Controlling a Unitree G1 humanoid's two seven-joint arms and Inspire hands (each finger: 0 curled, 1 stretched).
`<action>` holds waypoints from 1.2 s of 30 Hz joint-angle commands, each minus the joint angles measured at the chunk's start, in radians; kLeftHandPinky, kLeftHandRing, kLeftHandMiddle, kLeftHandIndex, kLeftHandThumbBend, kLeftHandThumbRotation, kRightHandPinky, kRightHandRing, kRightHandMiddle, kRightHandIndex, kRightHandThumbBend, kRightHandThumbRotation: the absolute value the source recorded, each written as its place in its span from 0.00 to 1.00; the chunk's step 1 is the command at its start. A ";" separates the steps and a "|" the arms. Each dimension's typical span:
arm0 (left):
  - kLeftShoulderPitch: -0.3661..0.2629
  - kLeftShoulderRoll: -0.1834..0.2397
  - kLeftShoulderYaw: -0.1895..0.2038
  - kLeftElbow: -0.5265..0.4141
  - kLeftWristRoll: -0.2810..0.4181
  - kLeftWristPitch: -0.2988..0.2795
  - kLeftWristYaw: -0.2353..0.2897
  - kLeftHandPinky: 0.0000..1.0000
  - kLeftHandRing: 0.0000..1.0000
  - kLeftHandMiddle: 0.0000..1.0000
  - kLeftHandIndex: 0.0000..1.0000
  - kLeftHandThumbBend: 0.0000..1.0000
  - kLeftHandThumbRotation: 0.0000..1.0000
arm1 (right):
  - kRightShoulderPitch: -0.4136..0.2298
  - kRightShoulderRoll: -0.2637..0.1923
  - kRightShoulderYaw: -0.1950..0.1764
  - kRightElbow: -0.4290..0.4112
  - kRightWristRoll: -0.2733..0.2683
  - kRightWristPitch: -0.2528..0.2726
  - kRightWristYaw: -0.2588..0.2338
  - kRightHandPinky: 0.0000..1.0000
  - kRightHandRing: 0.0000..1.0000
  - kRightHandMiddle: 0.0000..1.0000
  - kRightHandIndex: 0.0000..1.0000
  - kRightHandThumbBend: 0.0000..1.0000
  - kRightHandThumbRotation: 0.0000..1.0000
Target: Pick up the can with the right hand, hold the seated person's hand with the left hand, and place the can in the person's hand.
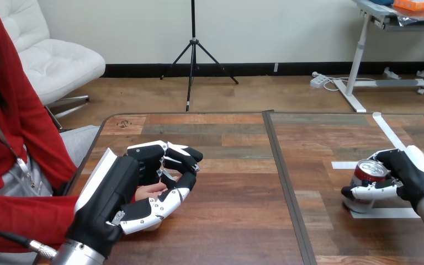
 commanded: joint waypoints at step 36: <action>-0.065 0.028 0.075 -0.079 0.203 -0.056 0.124 0.43 0.64 0.66 0.56 0.51 0.05 | 0.086 -0.029 -0.053 -0.536 0.093 -0.006 0.193 0.36 0.41 0.46 0.51 0.72 0.00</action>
